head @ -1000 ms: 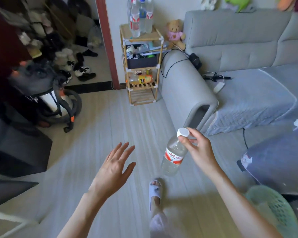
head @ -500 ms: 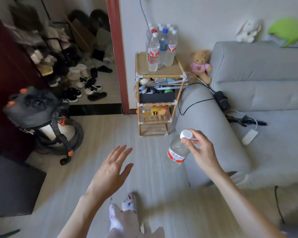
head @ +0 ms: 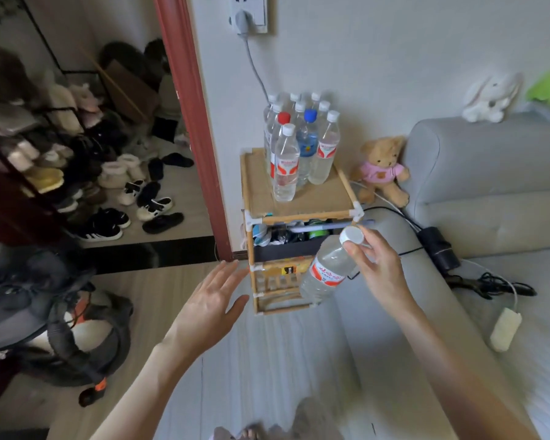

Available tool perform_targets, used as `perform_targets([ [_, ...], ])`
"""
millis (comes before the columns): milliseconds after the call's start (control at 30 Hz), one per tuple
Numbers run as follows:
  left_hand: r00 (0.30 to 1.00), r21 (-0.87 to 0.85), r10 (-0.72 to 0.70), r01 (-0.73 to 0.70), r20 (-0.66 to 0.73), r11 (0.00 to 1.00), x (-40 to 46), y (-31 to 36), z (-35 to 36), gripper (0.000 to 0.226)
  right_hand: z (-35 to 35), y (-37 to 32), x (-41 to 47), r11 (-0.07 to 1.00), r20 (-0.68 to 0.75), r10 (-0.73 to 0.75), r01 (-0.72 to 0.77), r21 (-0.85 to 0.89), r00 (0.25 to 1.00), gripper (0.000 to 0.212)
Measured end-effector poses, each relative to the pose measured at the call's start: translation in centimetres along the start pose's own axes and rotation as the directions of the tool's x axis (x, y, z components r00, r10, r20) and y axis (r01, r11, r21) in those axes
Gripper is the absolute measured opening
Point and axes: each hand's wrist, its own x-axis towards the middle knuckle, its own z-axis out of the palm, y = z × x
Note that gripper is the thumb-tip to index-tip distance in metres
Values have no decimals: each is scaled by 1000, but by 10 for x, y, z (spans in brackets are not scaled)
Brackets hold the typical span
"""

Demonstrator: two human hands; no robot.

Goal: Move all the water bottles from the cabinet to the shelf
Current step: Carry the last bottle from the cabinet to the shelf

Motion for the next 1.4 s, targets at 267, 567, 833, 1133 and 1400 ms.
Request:
perform_targets([
  [267, 993, -3, -116, 116, -23, 993, 136, -26, 45, 47, -3, 27, 167, 993, 119, -112, 107, 51, 987, 23],
  [567, 974, 66, -227, 226, 3, 972, 233, -45, 106, 40, 8, 63, 292, 990, 321, -141, 142, 20, 937, 44],
  [833, 952, 189, -273, 245, 138, 951, 269, -62, 126, 62, 15, 73, 333, 994, 434, -105, 78, 79, 895, 26],
  [1133, 947, 250, -274, 228, 167, 941, 272, -70, 142, 52, 16, 65, 346, 998, 529, -67, 49, 47, 846, 31],
  [1400, 949, 216, -282, 249, 138, 944, 273, -69, 143, 62, 26, 65, 342, 991, 173, -54, 74, -110, 983, 39],
])
